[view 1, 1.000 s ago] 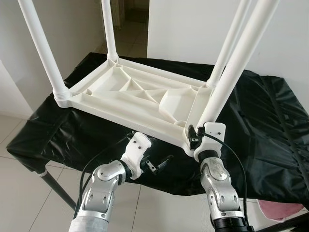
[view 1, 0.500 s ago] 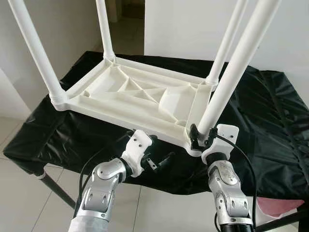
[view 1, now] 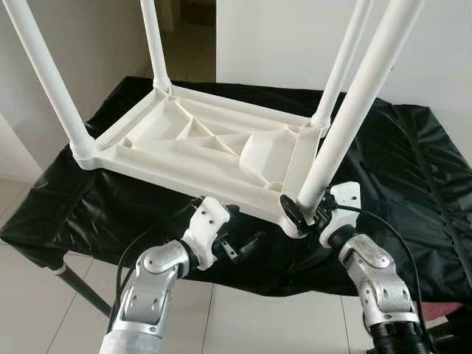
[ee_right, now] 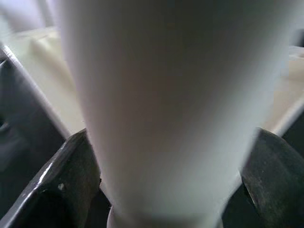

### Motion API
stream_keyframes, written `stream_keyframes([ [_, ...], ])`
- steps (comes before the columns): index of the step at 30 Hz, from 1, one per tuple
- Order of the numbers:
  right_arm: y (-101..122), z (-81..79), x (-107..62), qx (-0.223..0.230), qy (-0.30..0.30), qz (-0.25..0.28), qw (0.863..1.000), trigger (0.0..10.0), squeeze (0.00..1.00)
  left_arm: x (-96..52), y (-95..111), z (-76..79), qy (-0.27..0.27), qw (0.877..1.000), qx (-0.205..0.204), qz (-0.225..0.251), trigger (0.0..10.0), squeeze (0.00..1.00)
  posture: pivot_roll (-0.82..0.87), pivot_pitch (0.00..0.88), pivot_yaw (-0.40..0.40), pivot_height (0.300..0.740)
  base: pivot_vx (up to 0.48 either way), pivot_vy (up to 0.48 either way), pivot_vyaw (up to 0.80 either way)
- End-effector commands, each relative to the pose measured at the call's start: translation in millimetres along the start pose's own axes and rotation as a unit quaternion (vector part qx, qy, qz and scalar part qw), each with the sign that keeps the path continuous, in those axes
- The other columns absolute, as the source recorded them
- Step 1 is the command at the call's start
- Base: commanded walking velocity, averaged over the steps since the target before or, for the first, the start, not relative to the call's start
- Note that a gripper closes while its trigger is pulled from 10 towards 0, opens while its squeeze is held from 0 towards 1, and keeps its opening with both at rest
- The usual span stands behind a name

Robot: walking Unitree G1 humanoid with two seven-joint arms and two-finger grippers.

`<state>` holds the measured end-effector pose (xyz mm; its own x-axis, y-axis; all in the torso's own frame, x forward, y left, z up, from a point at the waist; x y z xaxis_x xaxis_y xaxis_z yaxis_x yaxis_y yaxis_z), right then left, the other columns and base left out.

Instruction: Building children table

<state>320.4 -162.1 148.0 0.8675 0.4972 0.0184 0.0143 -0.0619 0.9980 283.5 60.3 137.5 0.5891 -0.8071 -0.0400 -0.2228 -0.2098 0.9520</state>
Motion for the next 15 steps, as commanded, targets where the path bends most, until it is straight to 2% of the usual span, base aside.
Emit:
stream_keyframes([
  [1,-5.6,-3.9,2.9,-0.005,0.032,-0.013,0.999,10.0,0.0,0.3,-0.1,-5.1,0.041,0.999,-0.001,-0.01,10.0,0.0,-0.04,0.098,0.023,0.74,0.0,0.0,0.0],
  [2,-5.1,-3.2,5.5,-0.018,0.048,-0.019,0.999,9.4,0.0,2.1,1.2,-3.2,0.031,0.999,-0.001,-0.009,10.0,0.0,-0.04,0.095,0.027,0.74,0.0,0.0,0.0],
  [3,-5.1,-3.2,5.5,-0.018,0.048,-0.019,0.999,9.4,0.0,2.1,1.2,-3.2,0.031,0.999,-0.001,-0.009,10.0,0.0,-0.04,0.095,0.027,0.74,0.0,0.0,0.0],
  [4,-4.4,-1.8,7.6,-0.029,0.066,-0.027,0.997,3.4,0.0,4.1,2.2,-1.5,0.023,1.0,0.003,-0.007,10.0,0.0,-0.04,0.088,0.029,0.74,0.0,0.0,0.0],
  [5,-3.0,-0.1,9.2,-0.039,0.076,-0.03,0.996,2.8,0.0,5.6,3.0,-0.2,0.017,1.0,0.005,-0.006,10.0,0.0,-0.04,0.084,0.027,0.74,0.0,0.0,0.0],
  [11,-1.5,2.1,10.6,-0.049,0.084,-0.03,0.995,2.8,0.0,6.6,3.6,0.6,0.013,1.0,0.007,-0.004,10.0,0.0,-0.04,0.084,0.027,0.74,0.0,0.0,0.0],
  [12,-3.1,3.5,10.8,-0.049,0.088,-0.037,0.994,0.0,0.0,7.4,4.2,0.1,0.015,1.0,0.009,-0.004,10.0,0.0,-0.03,0.077,0.017,0.74,0.0,0.0,0.0],
  [15,-8.5,4.8,9.4,-0.045,0.101,-0.053,0.992,0.0,0.0,9.2,5.5,-1.8,0.025,1.0,0.008,-0.001,10.0,0.0,-0.02,0.063,-0.001,0.74,0.0,0.0,0.0],
])
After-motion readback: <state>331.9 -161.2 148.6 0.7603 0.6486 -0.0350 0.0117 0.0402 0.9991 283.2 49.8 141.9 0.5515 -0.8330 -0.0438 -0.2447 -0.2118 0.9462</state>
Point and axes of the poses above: a point about 5 cm out from each wrist's last joint towards the gripper, its own x axis pointing out of the wrist towards the gripper, its own y axis along the axis of the wrist's last joint, z = x × y, the point moved 2 cm from there along x, pointing out of the wrist towards the gripper, and after that the axes turned 10 degrees about x, right-handed, at the moved point
